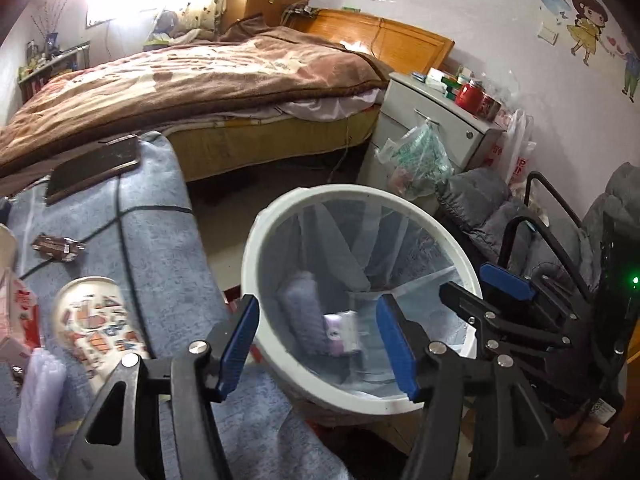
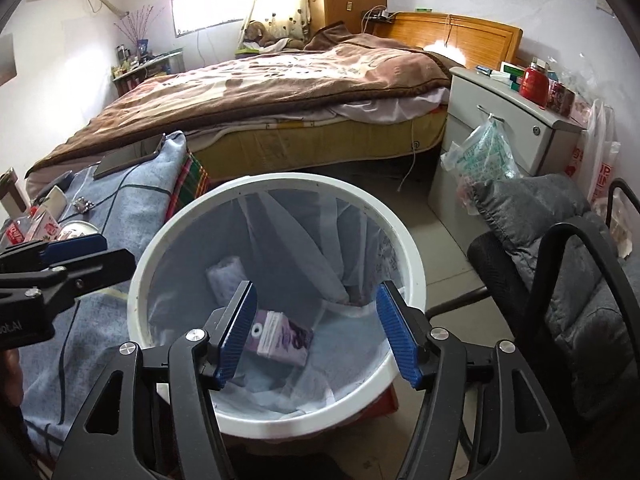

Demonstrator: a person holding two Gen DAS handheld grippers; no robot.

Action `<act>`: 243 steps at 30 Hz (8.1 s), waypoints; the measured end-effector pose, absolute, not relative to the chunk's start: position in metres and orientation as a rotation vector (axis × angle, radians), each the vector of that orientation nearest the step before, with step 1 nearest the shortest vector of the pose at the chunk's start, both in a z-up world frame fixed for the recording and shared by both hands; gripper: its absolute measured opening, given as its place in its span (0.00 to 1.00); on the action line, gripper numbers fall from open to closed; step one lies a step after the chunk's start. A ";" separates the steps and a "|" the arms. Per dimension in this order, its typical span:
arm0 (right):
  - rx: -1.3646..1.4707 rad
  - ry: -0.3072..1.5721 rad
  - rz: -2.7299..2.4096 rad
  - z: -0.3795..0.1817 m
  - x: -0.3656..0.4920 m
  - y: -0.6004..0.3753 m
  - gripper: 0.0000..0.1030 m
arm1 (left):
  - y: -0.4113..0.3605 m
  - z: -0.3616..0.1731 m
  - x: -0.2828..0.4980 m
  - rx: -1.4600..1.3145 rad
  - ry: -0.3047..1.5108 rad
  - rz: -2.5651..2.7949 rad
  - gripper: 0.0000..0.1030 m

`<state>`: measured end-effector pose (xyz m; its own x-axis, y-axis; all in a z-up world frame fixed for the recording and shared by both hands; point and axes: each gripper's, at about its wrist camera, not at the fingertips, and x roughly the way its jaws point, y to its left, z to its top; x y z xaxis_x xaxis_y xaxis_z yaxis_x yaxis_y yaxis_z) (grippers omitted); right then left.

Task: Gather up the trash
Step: 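Return to the table and grasp the patterned paper cup with the right tool, then grasp the remaining white foam net with the left tool, then carry the cup and foam net over the bin and release both, then move both tools back toward the table items, then grasp the clear plastic cup with the left tool while the right tool grasps the pink milk carton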

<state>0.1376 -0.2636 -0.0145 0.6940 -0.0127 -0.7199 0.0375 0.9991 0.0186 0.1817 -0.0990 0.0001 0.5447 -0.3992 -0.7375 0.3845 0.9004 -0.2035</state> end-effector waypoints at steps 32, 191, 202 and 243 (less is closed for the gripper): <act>-0.014 0.729 0.372 -0.003 0.138 -0.118 0.62 | 0.116 -0.003 0.106 -0.087 0.793 -0.142 0.68; 0.008 0.737 0.299 0.000 0.149 -0.093 0.61 | 0.169 0.005 0.102 -0.174 0.710 0.046 0.59; 0.017 0.760 0.417 -0.005 0.164 -0.035 0.61 | 0.233 -0.008 0.092 -0.181 0.718 0.159 0.64; -0.122 0.809 0.448 -0.016 0.190 0.048 0.70 | 0.281 -0.053 0.085 -0.174 0.878 0.060 0.71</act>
